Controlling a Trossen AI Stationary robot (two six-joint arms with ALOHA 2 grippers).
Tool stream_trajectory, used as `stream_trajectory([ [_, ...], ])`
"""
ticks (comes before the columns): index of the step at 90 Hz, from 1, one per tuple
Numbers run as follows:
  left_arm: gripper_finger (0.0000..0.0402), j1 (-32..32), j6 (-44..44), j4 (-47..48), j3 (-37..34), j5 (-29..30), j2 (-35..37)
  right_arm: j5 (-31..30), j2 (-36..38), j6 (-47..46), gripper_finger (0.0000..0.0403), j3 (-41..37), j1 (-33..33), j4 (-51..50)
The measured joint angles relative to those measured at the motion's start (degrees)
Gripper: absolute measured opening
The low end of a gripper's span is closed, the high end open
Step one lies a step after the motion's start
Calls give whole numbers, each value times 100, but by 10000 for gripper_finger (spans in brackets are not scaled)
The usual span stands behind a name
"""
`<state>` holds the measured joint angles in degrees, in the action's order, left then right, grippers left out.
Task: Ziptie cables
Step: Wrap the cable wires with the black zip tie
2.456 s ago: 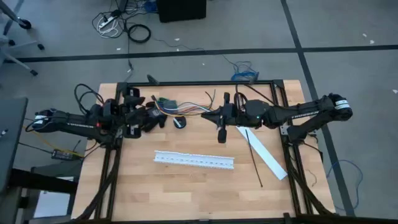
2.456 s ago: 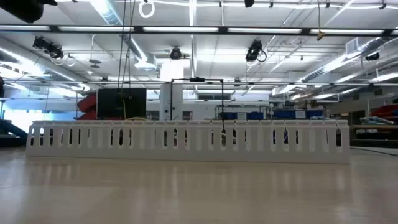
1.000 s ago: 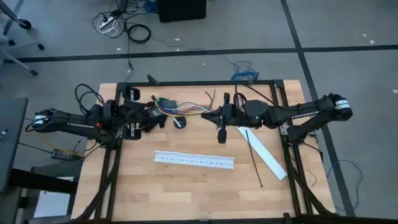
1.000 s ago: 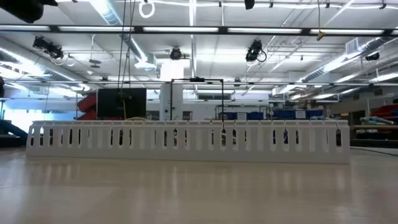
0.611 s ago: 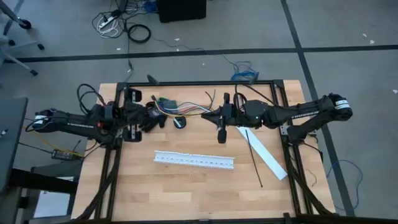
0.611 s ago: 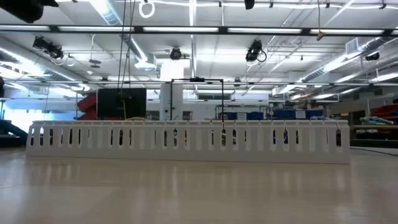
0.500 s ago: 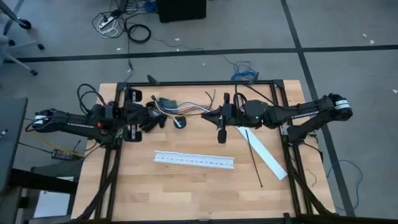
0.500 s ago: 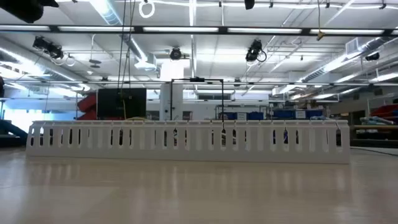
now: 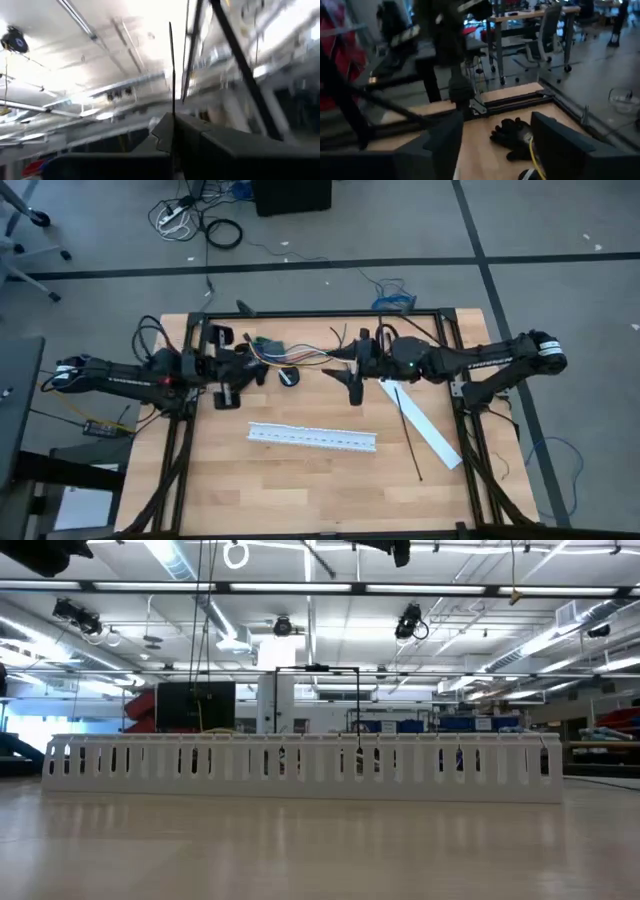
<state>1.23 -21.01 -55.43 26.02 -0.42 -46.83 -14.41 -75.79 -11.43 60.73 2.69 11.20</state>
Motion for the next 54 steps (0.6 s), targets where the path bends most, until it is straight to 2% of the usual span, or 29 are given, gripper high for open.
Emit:
stream_trajectory([
  [9,0,0,-356,383,2,85,-22,272,0,-602,251,-35,-140,-161],
  [20,0,0,-1025,614,0,102,-133,629,0,-1468,249,-287,-305,168],
  [35,0,0,-2265,797,0,256,-546,1479,-247,-2783,237,-891,-538,1731],
  [44,0,0,-2754,749,0,463,-840,1870,-545,-3449,230,-1103,-646,2759],
  [54,0,2,-3122,705,5,886,-1125,2194,-970,-4010,224,-1141,-762,3366],
])
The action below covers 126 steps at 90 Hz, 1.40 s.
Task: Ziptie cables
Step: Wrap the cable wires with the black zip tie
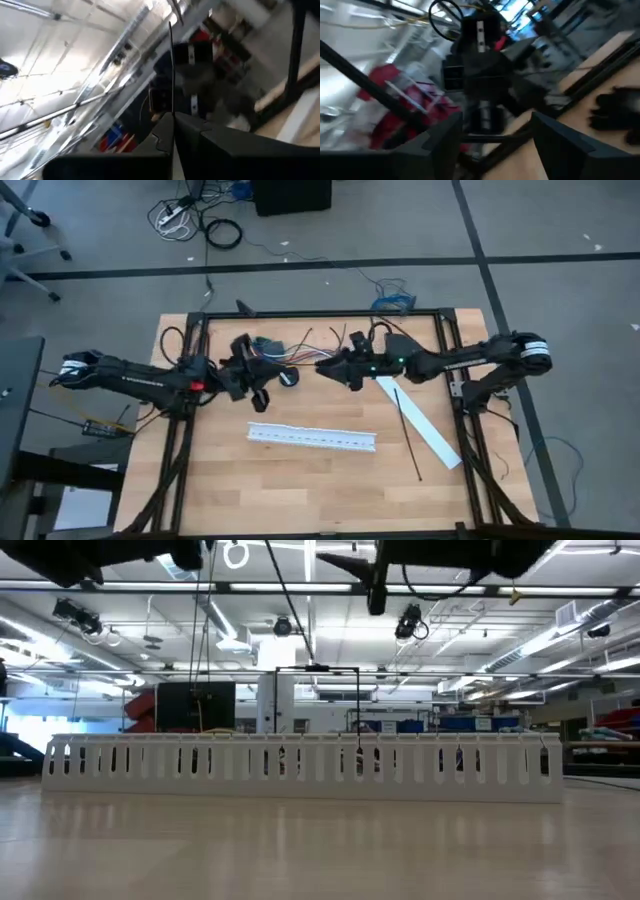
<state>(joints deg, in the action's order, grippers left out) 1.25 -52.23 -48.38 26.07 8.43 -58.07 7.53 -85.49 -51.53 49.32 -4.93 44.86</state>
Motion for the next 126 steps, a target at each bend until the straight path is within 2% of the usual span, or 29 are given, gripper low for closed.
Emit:
stream_trajectory([
  [24,0,1,-318,58,-2,654,-444,641,-1094,-1086,213,13,-296,1406],
  [44,0,52,-336,59,-1,714,-802,769,-1667,-1509,217,15,-611,2290],
  [63,0,117,-774,-215,-1,986,-1154,881,-2017,-1987,219,15,-734,2566],
  [79,0,117,-1062,-290,43,1181,-1348,925,-2039,-2066,217,17,-726,2662],
  [126,0,264,-886,-227,286,1123,-1636,889,-2039,-1834,209,17,-824,2575],
])
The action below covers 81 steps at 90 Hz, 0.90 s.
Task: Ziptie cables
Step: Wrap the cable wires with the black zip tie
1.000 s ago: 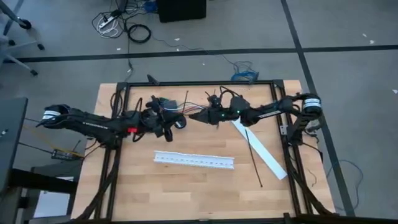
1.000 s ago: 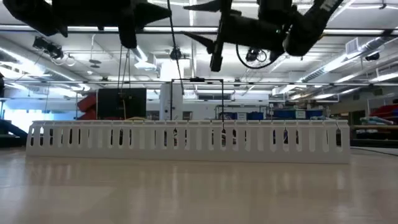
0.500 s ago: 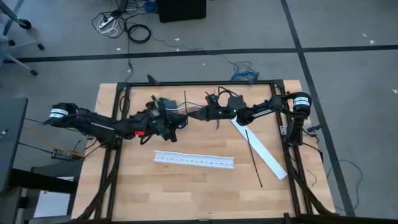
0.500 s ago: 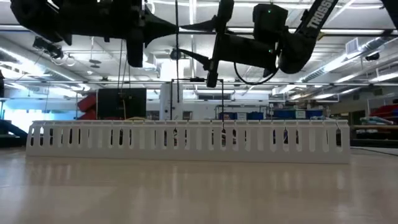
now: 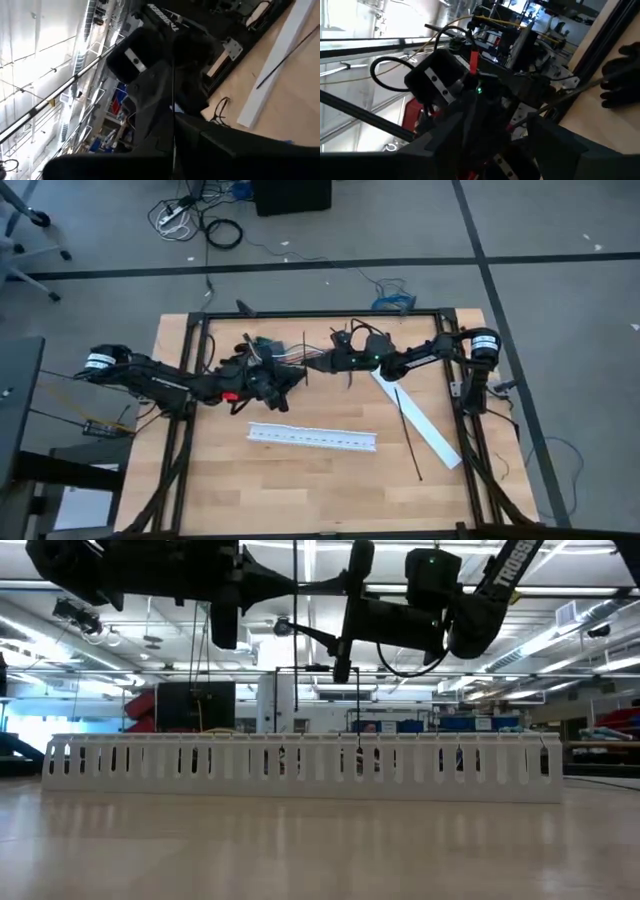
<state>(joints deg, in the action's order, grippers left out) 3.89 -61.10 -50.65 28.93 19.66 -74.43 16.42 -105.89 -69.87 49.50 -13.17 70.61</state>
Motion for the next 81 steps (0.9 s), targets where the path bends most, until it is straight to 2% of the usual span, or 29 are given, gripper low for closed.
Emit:
stream_trajectory([
  [27,0,173,578,91,0,22,2,138,0,483,195,0,-252,-2],
  [81,0,176,951,56,0,-2,-300,136,4,715,177,0,-221,-180],
])
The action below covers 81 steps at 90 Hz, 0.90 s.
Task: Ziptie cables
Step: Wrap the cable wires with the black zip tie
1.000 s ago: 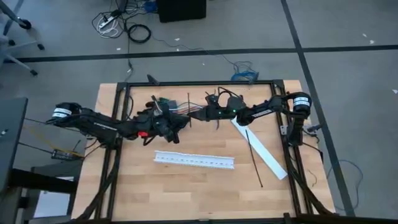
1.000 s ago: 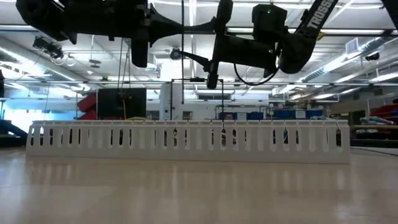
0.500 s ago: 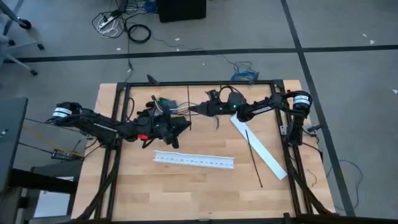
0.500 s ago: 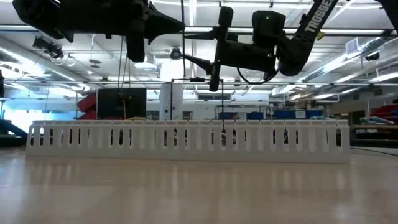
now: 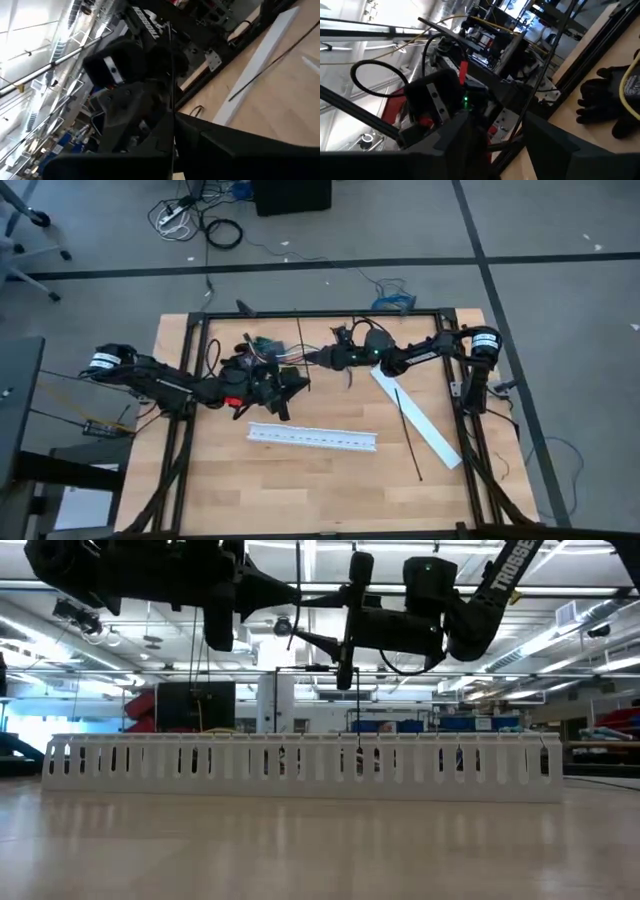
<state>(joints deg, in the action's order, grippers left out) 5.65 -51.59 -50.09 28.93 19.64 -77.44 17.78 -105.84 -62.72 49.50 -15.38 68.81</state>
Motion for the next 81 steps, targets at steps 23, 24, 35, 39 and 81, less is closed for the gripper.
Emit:
stream_trajectory([
  [23,0,0,387,-9,0,-104,-19,-9,0,113,173,0,0,-2],
  [24,0,0,401,-1,0,-122,-19,-12,0,117,173,0,0,-2],
  [35,0,0,680,36,0,-297,-21,-26,0,149,172,0,2,0],
  [39,0,0,735,67,0,-371,-21,-37,0,170,171,0,2,-1],
  [81,0,4,1755,226,0,-542,-21,-35,0,434,168,0,-39,9],
])
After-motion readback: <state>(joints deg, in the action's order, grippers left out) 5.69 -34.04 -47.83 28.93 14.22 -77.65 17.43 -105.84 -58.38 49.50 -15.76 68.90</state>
